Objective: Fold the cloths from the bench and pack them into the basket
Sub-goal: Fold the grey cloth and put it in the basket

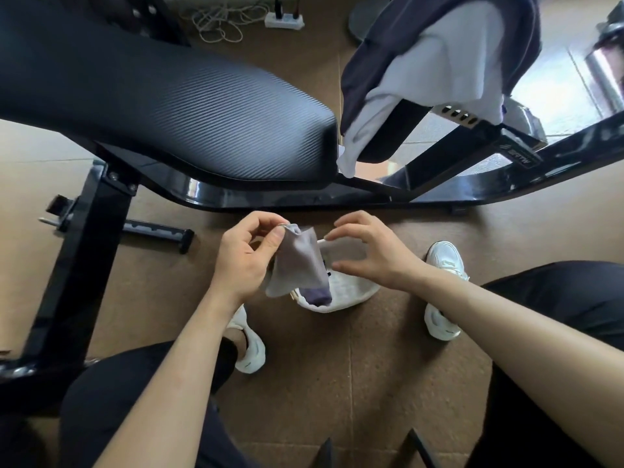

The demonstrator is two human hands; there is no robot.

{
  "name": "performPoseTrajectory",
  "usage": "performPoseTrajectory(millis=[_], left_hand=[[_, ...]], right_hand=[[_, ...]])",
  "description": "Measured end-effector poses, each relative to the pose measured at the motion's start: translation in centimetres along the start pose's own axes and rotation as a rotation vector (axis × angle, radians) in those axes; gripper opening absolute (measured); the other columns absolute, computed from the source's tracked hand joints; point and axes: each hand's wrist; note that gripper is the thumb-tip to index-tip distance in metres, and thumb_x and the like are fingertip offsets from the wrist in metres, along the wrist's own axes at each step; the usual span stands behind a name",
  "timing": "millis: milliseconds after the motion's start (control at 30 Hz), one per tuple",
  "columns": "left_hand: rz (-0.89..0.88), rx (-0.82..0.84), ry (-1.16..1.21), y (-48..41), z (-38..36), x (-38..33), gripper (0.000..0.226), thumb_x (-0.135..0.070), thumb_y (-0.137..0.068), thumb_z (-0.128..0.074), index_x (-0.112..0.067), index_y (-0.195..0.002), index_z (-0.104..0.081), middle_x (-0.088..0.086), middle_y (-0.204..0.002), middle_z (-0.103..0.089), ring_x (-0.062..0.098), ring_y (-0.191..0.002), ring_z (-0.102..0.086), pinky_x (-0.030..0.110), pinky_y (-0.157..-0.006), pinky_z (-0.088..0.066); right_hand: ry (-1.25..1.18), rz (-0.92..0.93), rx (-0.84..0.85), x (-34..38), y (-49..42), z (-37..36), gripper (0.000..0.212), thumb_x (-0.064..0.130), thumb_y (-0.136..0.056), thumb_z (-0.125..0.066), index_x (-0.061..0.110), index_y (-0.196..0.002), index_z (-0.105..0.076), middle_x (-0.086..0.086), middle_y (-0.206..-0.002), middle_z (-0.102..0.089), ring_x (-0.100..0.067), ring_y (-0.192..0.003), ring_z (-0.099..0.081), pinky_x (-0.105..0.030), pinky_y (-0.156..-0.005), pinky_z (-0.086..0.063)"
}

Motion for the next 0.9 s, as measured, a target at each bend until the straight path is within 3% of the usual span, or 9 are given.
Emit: performPoseTrajectory(millis=[200,400,533,733,833,900], left_hand=[[-0.008,0.114,0.022,0.7,-0.2,-0.4,0.015,-0.015,-0.098,-0.063,-0.027,-0.103,-0.07,-0.007,-0.098,-0.073,0.021,-0.094,-0.07,0.041,-0.081,-0.062],[-0.017,0.173,0.009,1.0,0.0,-1.1,0.013,-0.019,-0.096,-0.063,-0.019,-0.106,-0.071,-0.004,-0.101,-0.072,0.02,-0.1,-0.069,0.031,-0.082,-0.061],[-0.022,0.152,-0.007,1.1,0.4,-0.9,0.012,-0.022,-0.095,-0.062,-0.025,-0.104,-0.07,-0.009,-0.1,-0.072,0.019,-0.098,-0.069,0.032,-0.08,-0.061],[0.008,-0.046,0.067,1.3,2.0,-0.2,0.013,-0.016,-0.097,-0.061,-0.024,-0.101,-0.07,-0.005,-0.095,-0.073,0.022,-0.09,-0.07,0.046,-0.078,-0.061],[0.016,-0.065,0.118,1.6,2.5,-0.4,0.013,-0.018,-0.095,-0.061,-0.026,-0.1,-0.07,-0.008,-0.092,-0.072,0.017,-0.087,-0.068,0.039,-0.078,-0.059],[0.013,-0.019,0.103,1.9,2.1,-0.8,0.012,-0.018,-0.094,-0.062,-0.025,-0.099,-0.07,-0.008,-0.092,-0.072,0.015,-0.087,-0.068,0.033,-0.076,-0.059]], right_hand=[[-0.076,0.048,-0.003,1.4,-1.2,-0.3,0.032,0.035,-0.081,-0.084,0.028,-0.111,-0.073,0.006,-0.132,-0.056,-0.013,-0.124,-0.049,-0.025,-0.102,-0.037],[-0.044,0.045,0.106,1.7,-1.3,-0.9,0.02,0.036,-0.081,-0.082,0.039,-0.091,-0.065,0.012,-0.12,-0.058,-0.01,-0.118,-0.049,-0.045,-0.105,-0.042],[0.112,-0.007,0.211,1.5,-1.1,-0.6,0.03,0.038,-0.08,-0.082,0.044,-0.074,-0.054,0.013,-0.123,-0.057,-0.017,-0.118,-0.04,-0.05,-0.101,-0.039],[0.355,-0.1,0.275,-0.7,0.6,0.7,0.015,0.04,-0.083,-0.08,0.036,-0.074,-0.067,0.013,-0.142,-0.047,-0.019,-0.132,-0.026,-0.047,-0.107,-0.028],[0.301,-0.132,0.235,-1.7,1.7,1.0,0.01,0.037,-0.084,-0.08,0.032,-0.088,-0.072,0.015,-0.14,-0.05,-0.021,-0.132,-0.029,-0.046,-0.105,-0.028],[0.208,-0.115,0.152,-1.6,1.9,0.8,0.023,0.036,-0.081,-0.081,0.032,-0.101,-0.07,0.013,-0.133,-0.055,-0.021,-0.126,-0.034,-0.049,-0.104,-0.033]])
Point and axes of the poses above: each hand's wrist, its own y-axis away from the middle knuckle, its own z-axis out of the back of the hand, x = y × z
